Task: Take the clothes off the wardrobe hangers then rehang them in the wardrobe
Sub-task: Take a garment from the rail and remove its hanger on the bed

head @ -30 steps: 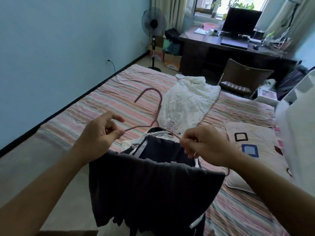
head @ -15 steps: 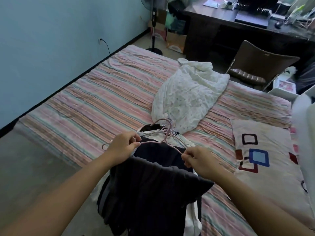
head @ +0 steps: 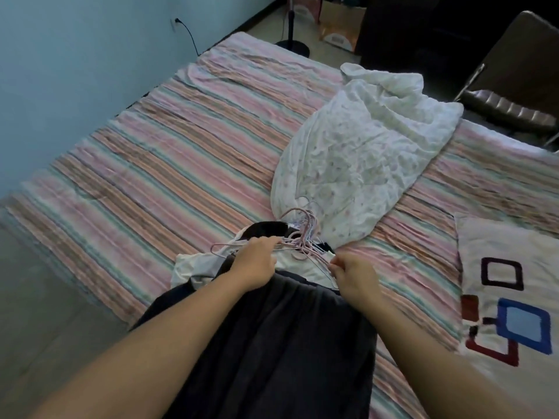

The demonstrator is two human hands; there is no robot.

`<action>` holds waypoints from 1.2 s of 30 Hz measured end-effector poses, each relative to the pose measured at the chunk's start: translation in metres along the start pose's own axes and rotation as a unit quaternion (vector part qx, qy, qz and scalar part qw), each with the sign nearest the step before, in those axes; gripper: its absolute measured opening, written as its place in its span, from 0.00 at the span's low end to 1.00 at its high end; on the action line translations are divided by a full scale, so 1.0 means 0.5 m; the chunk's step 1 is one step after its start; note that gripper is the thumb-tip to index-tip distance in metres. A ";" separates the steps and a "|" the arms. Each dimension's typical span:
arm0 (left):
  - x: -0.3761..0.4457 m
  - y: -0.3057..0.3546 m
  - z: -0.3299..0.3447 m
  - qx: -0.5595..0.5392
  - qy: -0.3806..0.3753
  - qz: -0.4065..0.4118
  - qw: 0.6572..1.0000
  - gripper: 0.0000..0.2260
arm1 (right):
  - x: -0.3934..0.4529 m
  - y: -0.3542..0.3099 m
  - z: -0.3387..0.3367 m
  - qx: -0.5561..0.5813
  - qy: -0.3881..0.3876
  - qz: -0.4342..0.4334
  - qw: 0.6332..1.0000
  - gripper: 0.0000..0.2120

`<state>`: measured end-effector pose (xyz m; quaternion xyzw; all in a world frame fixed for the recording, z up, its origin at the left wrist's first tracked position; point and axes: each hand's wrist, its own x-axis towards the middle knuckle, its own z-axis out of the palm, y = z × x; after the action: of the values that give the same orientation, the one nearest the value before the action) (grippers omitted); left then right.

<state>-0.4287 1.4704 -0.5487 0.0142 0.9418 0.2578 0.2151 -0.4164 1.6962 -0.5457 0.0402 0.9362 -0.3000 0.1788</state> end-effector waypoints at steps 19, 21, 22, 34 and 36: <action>0.224 -0.169 0.275 0.062 -0.155 -0.039 0.985 0.47 | 0.264 0.181 0.243 -0.060 0.021 0.092 0.994 0.11; 0.230 -0.172 0.278 0.075 -0.163 -0.035 0.983 0.46 | 0.271 0.184 0.248 -0.048 0.019 0.113 0.992 0.10; 0.233 -0.171 0.276 0.083 -0.169 -0.032 0.982 0.45 | 0.273 0.181 0.247 -0.047 0.017 0.123 0.991 0.09; 0.156 -0.105 0.114 0.038 -0.090 0.001 0.995 0.44 | 0.150 -0.061 0.184 0.087 0.033 -0.046 0.995 0.20; 0.116 -0.101 0.048 0.033 -0.056 -0.015 0.998 0.43 | 0.122 -0.118 0.156 0.074 0.034 -0.077 0.994 0.21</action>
<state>-0.4668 1.4464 -0.6152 0.0219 0.9363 0.2221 0.2711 -0.4598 1.6013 -0.5943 -0.0091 0.9172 -0.3801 0.1195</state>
